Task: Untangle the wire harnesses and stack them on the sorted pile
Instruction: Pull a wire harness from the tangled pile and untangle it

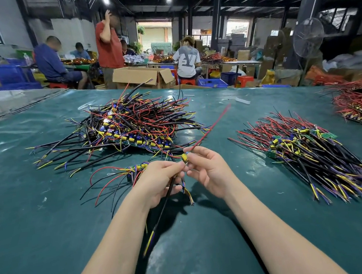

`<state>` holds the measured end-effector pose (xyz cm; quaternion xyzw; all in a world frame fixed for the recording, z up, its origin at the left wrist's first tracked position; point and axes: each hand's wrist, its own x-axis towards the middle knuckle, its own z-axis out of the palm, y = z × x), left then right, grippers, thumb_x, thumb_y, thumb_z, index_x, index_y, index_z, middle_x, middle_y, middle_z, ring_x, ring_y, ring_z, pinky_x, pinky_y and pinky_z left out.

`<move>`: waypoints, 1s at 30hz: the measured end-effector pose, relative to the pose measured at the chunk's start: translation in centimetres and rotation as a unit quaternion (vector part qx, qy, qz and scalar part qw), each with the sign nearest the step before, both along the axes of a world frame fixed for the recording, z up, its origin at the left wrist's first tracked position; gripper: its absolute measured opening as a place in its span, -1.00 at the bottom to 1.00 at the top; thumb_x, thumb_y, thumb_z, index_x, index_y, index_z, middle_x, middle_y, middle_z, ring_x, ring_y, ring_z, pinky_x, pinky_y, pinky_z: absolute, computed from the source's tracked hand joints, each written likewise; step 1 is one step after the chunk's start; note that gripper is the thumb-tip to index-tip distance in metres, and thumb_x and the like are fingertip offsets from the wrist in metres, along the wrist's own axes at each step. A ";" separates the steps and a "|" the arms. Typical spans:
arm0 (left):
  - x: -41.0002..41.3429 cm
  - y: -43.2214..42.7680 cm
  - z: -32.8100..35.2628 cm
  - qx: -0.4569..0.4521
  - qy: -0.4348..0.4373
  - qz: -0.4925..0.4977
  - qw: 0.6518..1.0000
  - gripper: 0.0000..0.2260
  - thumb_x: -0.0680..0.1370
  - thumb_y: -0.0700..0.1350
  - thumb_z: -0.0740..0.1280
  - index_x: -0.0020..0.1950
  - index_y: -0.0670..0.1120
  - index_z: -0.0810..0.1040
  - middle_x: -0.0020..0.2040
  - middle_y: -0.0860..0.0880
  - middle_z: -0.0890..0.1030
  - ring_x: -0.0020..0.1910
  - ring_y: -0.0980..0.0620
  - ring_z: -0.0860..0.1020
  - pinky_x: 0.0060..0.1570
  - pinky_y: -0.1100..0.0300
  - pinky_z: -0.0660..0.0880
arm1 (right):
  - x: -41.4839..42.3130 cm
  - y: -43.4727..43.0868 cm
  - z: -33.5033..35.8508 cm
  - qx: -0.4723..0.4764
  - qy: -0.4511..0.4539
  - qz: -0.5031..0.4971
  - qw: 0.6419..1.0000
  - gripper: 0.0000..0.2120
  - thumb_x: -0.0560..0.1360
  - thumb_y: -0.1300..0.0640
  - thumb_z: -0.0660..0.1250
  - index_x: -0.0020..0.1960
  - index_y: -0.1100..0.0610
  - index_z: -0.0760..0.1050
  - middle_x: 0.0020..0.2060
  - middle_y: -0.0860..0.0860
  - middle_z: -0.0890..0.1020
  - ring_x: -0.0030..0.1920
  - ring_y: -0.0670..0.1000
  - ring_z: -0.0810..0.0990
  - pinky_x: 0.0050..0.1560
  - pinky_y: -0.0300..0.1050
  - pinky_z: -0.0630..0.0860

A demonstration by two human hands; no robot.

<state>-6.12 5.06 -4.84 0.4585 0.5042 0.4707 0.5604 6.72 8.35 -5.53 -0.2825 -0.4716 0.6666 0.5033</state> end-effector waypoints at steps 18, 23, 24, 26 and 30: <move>0.1 0.0 0.0 0.096 0.140 0.025 0.985 -0.78 0.55 -0.20 0.29 -0.29 -0.11 0.58 -0.55 0.10 0.48 -0.57 0.24 0.41 -0.61 0.38 0.29 | 0.3 0.7 -1.0 0.044 -0.031 -0.071 0.996 -0.85 0.46 0.42 0.27 -0.16 0.20 0.44 -0.46 0.04 0.48 -0.50 -0.13 0.47 -0.43 -0.32 0.47; -0.1 -0.3 0.3 0.072 0.096 0.045 0.992 -0.87 0.52 -0.23 0.32 -0.23 -0.11 0.55 -0.54 0.06 0.54 -0.59 0.21 0.43 -0.62 0.39 0.29 | 0.3 0.9 -1.1 0.036 -0.028 -0.062 0.997 -0.84 0.47 0.42 0.25 -0.17 0.19 0.45 -0.54 -0.07 0.50 -0.54 -0.16 0.46 -0.46 -0.34 0.45; -0.3 -0.3 0.5 0.049 0.085 0.022 0.995 -0.88 0.52 -0.24 0.32 -0.23 -0.12 0.54 -0.54 0.05 0.53 -0.59 0.21 0.42 -0.62 0.39 0.27 | 0.2 0.8 -1.1 0.033 -0.026 -0.056 0.998 -0.84 0.47 0.43 0.25 -0.16 0.20 0.44 -0.54 -0.07 0.51 -0.54 -0.17 0.47 -0.46 -0.34 0.45; -0.8 -0.3 0.8 -0.001 0.049 -0.018 0.999 -0.89 0.52 -0.24 0.30 -0.21 -0.14 0.54 -0.54 0.04 0.52 -0.60 0.21 0.40 -0.63 0.41 0.25 | 0.1 0.7 -1.0 0.031 -0.018 -0.041 0.999 -0.84 0.47 0.45 0.24 -0.14 0.21 0.43 -0.52 -0.07 0.54 -0.54 -0.16 0.49 -0.47 -0.34 0.45; -0.8 -0.2 0.7 -0.089 -0.078 -0.057 0.991 -0.88 0.53 -0.24 0.26 -0.19 -0.16 0.53 -0.52 0.03 0.51 -0.59 0.21 0.43 -0.62 0.43 0.33 | 0.0 0.4 -0.9 0.026 0.026 -0.012 0.999 -0.81 0.48 0.46 0.19 -0.17 0.22 0.44 -0.50 -0.06 0.57 -0.52 -0.13 0.54 -0.41 -0.31 0.51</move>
